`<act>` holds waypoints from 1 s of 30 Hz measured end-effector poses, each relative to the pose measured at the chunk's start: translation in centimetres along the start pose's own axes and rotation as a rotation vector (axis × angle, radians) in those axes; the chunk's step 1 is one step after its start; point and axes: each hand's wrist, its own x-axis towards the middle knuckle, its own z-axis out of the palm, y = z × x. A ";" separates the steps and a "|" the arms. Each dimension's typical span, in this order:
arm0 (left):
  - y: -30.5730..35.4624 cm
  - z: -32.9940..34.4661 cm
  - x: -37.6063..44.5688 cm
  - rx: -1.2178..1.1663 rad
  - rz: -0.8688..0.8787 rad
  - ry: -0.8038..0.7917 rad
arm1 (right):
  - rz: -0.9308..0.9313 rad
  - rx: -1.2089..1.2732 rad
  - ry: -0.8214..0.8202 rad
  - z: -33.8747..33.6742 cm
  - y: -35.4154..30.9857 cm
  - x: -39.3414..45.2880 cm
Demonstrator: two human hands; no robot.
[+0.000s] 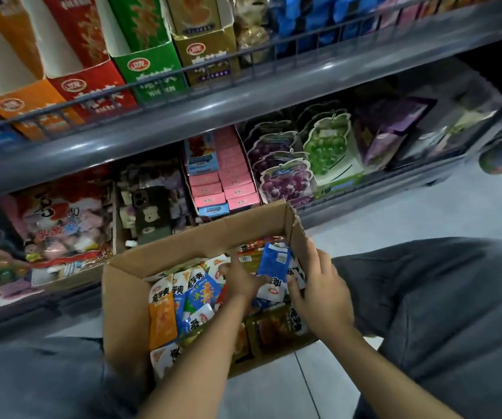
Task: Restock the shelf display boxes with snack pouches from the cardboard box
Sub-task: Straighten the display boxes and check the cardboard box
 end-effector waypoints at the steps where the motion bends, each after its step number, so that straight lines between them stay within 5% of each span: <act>1: 0.4 0.2 0.2 -0.045 -0.044 0.022 | -0.001 0.006 0.001 0.1 0.1 0.0; 6: 1.7 -0.4 2.0 -0.067 -0.308 0.007 | -0.005 0.020 0.013 0.3 0.2 -0.1; 14: 2.8 2.3 1.6 -0.184 -0.194 0.031 | 0.007 0.023 0.022 0.7 0.4 0.0; 25: 3.4 3.7 2.7 -0.269 -0.338 0.146 | -0.003 0.053 0.054 0.8 0.4 0.0; 30: 5.0 2.5 2.3 -0.479 -0.510 -0.080 | 0.002 0.037 0.058 0.7 0.4 0.0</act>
